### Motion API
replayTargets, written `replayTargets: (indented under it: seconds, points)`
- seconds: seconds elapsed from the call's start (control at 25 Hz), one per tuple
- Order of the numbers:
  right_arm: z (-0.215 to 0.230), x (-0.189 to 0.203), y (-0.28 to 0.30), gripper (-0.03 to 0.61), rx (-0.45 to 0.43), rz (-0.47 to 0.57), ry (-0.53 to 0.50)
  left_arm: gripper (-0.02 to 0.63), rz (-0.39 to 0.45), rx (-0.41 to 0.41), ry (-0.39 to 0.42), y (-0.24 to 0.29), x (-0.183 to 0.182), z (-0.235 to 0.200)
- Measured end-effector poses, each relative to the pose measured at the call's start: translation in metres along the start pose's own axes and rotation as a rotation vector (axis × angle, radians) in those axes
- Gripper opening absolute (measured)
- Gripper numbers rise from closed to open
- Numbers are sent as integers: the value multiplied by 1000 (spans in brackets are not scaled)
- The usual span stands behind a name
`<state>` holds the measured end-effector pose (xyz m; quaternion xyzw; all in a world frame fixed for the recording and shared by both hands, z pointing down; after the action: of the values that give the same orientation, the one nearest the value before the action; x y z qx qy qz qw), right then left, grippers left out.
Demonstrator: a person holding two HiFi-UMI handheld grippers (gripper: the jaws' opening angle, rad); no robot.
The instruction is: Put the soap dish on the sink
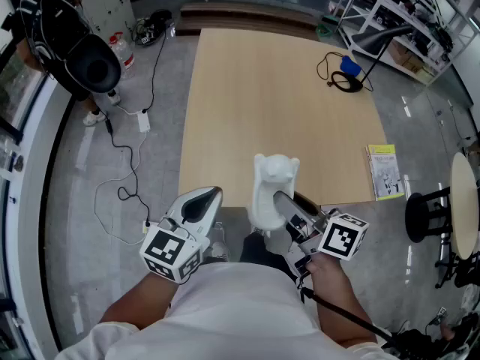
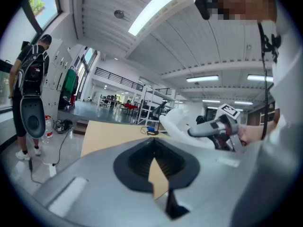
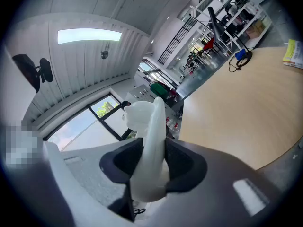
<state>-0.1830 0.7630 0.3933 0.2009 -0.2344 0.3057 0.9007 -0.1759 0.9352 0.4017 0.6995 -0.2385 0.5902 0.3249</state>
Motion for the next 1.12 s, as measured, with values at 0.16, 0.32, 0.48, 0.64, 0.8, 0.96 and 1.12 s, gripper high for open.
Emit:
replayTargets:
  seconds: [0.16, 0.32, 0.48, 0.64, 0.8, 0.96, 1.12]
  points:
    - [2, 1, -1, 150, 2, -2, -3, 8, -1, 0, 6, -1, 0, 3]
    - [0, 0, -1, 149, 3, -2, -17, 8, -2, 0, 17, -2, -2, 3]
    - [-1, 0, -1, 149, -4, 4, -4, 8, -2, 6, 27, -4, -3, 3]
    - [-2, 1, -1, 149, -16, -5, 13, 8, -4, 8, 29, -4, -3, 2]
    - [-6, 0, -1, 149, -19, 2, 12, 8, -7, 18, 33, -3, -4, 1]
    - [-11, 2, -5, 149, -11, 31, 23, 8, -13, 45, 40, -5, -5, 4]
    - [-7, 8, -26, 149, 15, 79, 40, 8, -23, 105, 48, 4, 0, 20]
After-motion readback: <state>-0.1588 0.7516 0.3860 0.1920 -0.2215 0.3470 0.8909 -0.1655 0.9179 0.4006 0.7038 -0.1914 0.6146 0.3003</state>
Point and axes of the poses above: the fingertips, and each gripper's own axes: y forward along the fingers, z to its right, x out of its underside, the point moved 3 cm from there along -y, backward along the fingers, and after that the axes turned 8 degrees about y, right-handed, at the moved point
